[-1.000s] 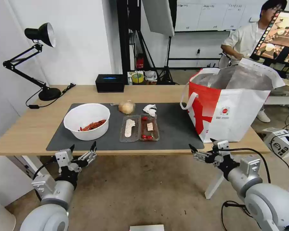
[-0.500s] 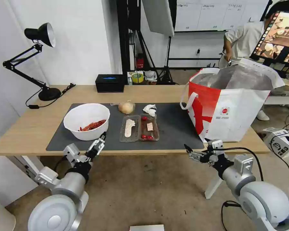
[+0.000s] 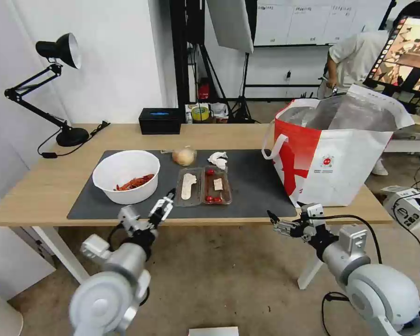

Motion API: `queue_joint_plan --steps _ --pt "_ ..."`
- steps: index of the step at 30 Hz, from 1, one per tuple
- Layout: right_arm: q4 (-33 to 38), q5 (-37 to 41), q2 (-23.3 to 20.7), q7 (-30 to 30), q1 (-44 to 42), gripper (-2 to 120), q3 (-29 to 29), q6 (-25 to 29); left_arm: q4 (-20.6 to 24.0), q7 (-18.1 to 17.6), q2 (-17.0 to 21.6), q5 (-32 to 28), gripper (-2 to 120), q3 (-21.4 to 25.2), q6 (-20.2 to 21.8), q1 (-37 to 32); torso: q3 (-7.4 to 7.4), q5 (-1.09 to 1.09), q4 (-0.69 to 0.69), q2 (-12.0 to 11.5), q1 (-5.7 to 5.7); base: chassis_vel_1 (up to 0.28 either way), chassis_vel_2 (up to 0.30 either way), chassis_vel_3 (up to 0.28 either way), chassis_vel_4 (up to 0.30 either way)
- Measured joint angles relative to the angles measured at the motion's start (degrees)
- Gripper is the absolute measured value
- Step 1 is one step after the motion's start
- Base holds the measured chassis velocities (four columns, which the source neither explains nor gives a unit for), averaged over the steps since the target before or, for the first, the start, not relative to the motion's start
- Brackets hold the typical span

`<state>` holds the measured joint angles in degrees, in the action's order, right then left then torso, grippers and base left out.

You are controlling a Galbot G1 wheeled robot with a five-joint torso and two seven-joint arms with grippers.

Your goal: Pick up the trash from the table and place it into the takeout bag.

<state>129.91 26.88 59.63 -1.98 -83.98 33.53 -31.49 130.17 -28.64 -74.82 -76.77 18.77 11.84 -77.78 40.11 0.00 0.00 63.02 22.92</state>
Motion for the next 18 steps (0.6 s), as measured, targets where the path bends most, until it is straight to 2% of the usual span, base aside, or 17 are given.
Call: queue_joint_plan --steps 1,8,18 --pt "0.05 -0.02 -0.07 0.03 -0.27 100 0.16 0.0 -1.03 -1.06 -0.08 -0.18 100 -1.81 -0.18 1.55 0.0 0.0 0.0 0.0 0.0 0.0 0.0 0.0 0.0" --pt "0.02 -0.06 -0.09 0.07 -0.87 100 0.96 0.0 -3.21 -3.58 -1.02 -1.63 100 -6.21 -0.13 5.88 0.0 0.0 -0.01 0.0 0.0 0.0 0.0 0.0 0.0" --pt "-0.57 -0.19 0.28 0.13 -0.87 100 1.15 -0.01 -7.42 -5.42 -1.71 -2.29 100 -8.78 1.12 8.56 0.0 0.0 0.0 0.0 0.0 0.0 0.0 0.0 0.0"
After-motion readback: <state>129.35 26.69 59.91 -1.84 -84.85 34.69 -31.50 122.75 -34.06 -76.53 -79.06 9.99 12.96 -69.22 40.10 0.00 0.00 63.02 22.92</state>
